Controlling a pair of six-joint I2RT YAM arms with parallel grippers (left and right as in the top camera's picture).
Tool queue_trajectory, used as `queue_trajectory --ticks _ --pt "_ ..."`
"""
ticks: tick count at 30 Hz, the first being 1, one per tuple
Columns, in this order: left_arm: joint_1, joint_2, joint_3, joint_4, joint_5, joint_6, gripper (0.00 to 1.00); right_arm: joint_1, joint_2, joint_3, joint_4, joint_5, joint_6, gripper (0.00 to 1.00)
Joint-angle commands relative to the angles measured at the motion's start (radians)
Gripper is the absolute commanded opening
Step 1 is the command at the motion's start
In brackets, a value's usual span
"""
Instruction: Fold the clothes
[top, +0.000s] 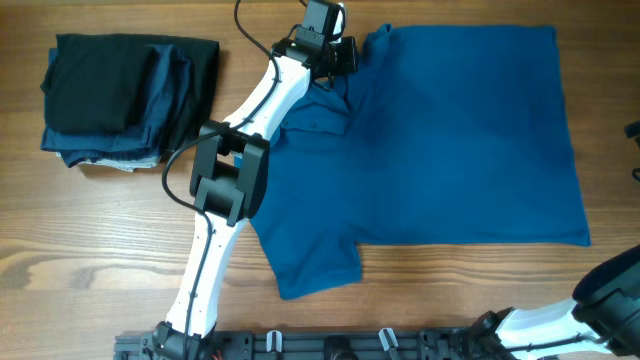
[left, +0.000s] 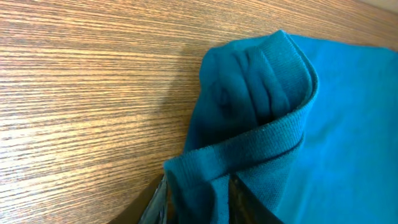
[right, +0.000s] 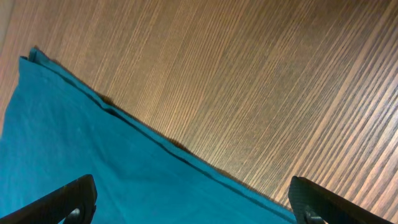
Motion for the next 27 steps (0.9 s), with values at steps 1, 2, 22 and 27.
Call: queue_trajectory --ticks 1,2,22,27 --pt "-0.004 0.028 0.008 -0.002 -0.010 0.008 0.32 -0.007 -0.010 0.012 0.000 -0.012 -0.003 1.00" --pt "-0.004 0.028 0.008 -0.002 -0.010 0.008 0.33 -0.007 -0.010 0.012 0.000 -0.012 -0.003 1.00" --pt "0.002 0.042 0.008 0.015 -0.010 0.008 0.12 -0.007 -0.010 0.012 0.000 -0.012 -0.003 1.00" --pt "0.021 0.003 0.008 0.015 -0.010 0.008 0.04 -0.007 -0.010 0.012 0.000 -0.012 -0.003 1.00"
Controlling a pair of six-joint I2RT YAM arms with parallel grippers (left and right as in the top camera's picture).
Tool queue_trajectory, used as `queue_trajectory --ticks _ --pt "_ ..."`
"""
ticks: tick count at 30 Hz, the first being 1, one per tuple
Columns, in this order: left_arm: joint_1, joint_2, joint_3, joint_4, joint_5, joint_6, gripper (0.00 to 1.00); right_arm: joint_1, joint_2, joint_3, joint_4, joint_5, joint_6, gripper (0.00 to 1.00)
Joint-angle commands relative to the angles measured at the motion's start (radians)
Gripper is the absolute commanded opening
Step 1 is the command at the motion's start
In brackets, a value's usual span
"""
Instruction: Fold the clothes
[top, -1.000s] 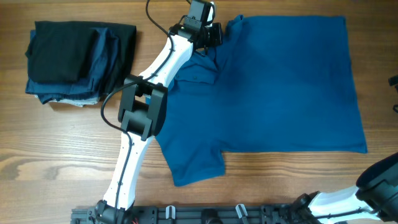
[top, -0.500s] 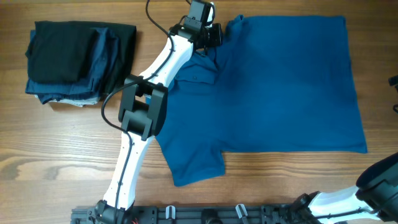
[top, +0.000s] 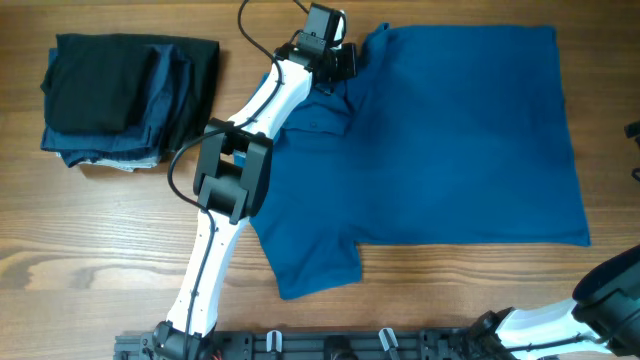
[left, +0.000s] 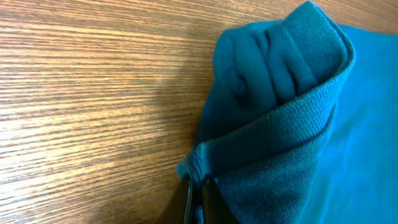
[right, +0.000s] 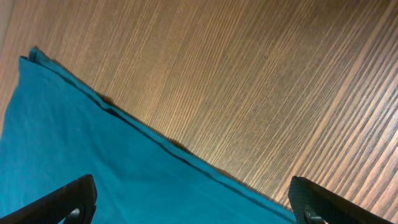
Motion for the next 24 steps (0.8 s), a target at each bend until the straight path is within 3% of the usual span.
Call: queue_trajectory --ticks 1,15,24 --pt "0.025 -0.040 0.008 0.004 -0.010 0.006 0.04 -0.007 -0.010 0.012 0.000 -0.012 -0.003 1.00" --pt "0.092 -0.104 0.008 0.044 -0.060 0.046 0.04 -0.007 -0.010 0.012 0.000 -0.012 -0.003 1.00" --pt "0.160 -0.104 0.008 0.154 -0.124 0.089 0.04 -0.007 -0.010 0.012 0.000 -0.012 -0.003 1.00"
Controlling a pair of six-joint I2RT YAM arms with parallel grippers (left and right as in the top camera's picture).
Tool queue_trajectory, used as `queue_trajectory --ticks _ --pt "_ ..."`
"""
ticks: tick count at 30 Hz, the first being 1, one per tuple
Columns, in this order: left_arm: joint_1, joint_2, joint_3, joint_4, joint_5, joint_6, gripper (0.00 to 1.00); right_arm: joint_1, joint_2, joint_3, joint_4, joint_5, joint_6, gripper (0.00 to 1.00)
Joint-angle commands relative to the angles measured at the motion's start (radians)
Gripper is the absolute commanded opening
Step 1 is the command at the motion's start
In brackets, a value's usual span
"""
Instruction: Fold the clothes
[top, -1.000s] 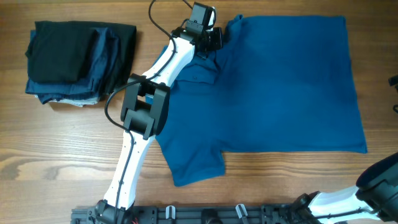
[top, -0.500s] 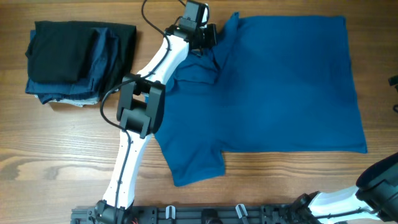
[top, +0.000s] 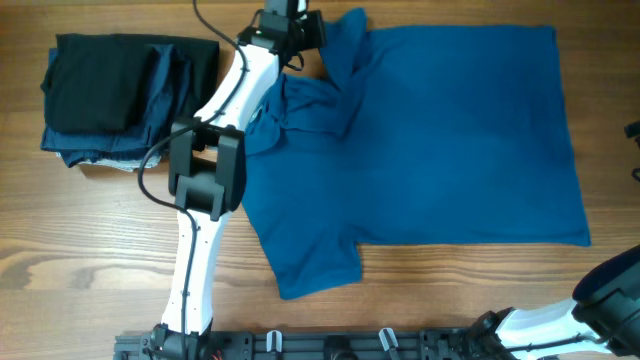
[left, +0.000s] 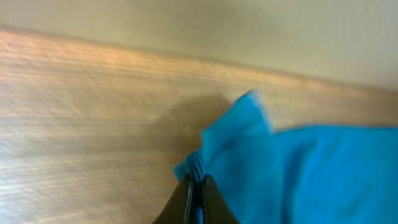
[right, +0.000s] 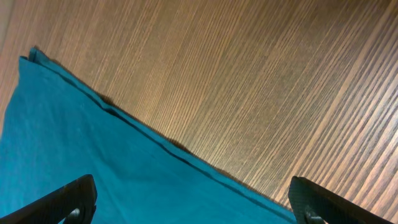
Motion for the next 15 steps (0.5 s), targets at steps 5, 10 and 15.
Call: queue_trajectory --ticks 5,10,15 --pt "0.079 -0.021 0.008 0.157 -0.072 0.105 0.04 -0.007 -0.010 0.012 0.000 -0.013 -0.003 1.00" --pt "0.121 0.046 0.008 0.275 -0.090 0.112 0.08 -0.007 -0.010 0.012 0.000 -0.013 -0.003 1.00" --pt "0.171 0.117 0.008 0.386 -0.137 0.129 0.27 -0.007 -0.010 0.012 0.000 -0.012 -0.003 1.00"
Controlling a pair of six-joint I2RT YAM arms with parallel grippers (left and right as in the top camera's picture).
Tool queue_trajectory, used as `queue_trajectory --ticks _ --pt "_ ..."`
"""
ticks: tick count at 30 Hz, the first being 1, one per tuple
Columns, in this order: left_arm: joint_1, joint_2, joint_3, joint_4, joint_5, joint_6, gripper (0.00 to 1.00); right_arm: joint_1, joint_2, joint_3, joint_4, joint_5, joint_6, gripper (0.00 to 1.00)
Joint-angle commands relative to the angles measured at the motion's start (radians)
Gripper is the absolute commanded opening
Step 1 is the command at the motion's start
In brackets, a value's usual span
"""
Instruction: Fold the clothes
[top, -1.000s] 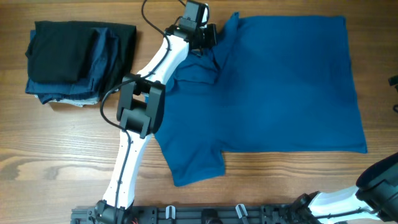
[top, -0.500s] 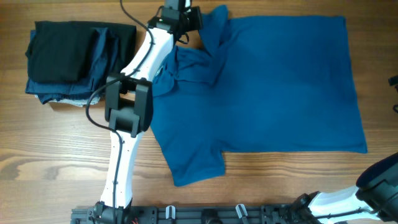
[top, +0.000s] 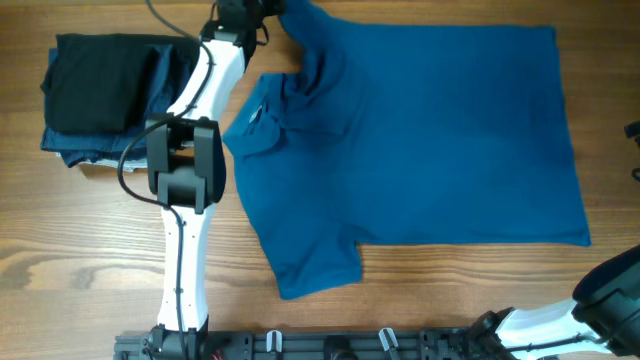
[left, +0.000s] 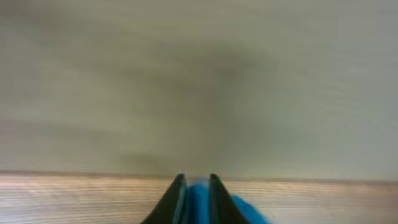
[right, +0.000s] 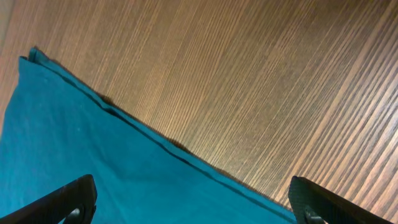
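A blue polo shirt (top: 430, 140) lies spread on the wooden table, collar to the left, one sleeve (top: 310, 265) pointing to the front. Its far sleeve (top: 300, 20) is stretched toward the table's back edge. My left gripper (top: 262, 8) is shut on that sleeve's cuff (left: 198, 199) at the top of the overhead view. In the left wrist view the blue cloth shows pinched between the dark fingers (left: 176, 198), the picture blurred. My right gripper (right: 193, 202) is open, its fingers wide apart above the shirt's hem edge (right: 155, 140).
A stack of folded dark clothes (top: 125, 95) lies at the back left of the table (top: 90, 250). The right arm's base (top: 610, 290) sits at the front right corner. Bare wood lies along the front and left.
My left gripper, still shut on the sleeve cuff, has moved left and farther back. The sleeve is drawn out further and the collar area has shifted left. The right gripper is unmoved.
At first my left gripper sat by the bunched far sleeve near the collar, jaws apart around the cuff. Then it was shut on the cuff. It then stood farther left with the sleeve unfolding, and now holds it stretched at the back edge.
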Motion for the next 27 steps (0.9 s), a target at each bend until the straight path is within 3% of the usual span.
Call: queue_trajectory --ticks 1,3,4,5,8,11,14,16,18,19,27 --pt "0.056 0.085 0.008 0.063 -0.051 0.038 0.36 -0.007 -0.010 0.012 0.000 -0.012 -0.003 1.00" --pt "0.081 0.090 0.008 0.096 -0.051 0.038 0.45 -0.007 -0.010 0.012 0.000 -0.012 -0.003 1.00" --pt "0.093 0.090 0.008 0.106 -0.050 0.038 0.59 -0.007 -0.010 0.012 0.000 -0.012 -0.003 1.00" --pt "0.104 0.088 0.010 0.108 -0.050 0.037 0.65 -0.007 -0.010 0.012 0.000 -0.012 -0.003 1.00" --pt "0.130 0.057 0.028 0.026 0.015 0.034 0.68 -0.007 -0.010 0.012 0.000 -0.012 -0.003 1.00" --pt "0.140 -0.027 0.035 -0.142 0.122 0.034 0.78 -0.007 -0.010 0.012 0.000 -0.012 -0.003 1.00" --pt "0.136 -0.132 0.035 -0.351 0.173 0.034 0.82 -0.007 -0.010 0.012 0.000 -0.012 -0.003 1.00" --pt "0.121 -0.211 0.035 -0.553 0.175 0.035 0.55 -0.007 -0.010 0.012 0.000 -0.013 -0.003 1.00" --pt "0.100 -0.242 0.035 -0.703 0.175 0.035 0.20 -0.007 -0.010 0.012 0.000 -0.012 -0.003 1.00" --pt "0.093 -0.242 0.035 -0.738 0.175 0.035 0.13 -0.007 -0.010 0.012 0.000 -0.012 -0.003 1.00" --pt "0.037 -0.195 0.025 -1.015 0.149 0.038 0.05 -0.007 -0.010 0.012 0.000 -0.012 -0.003 1.00"
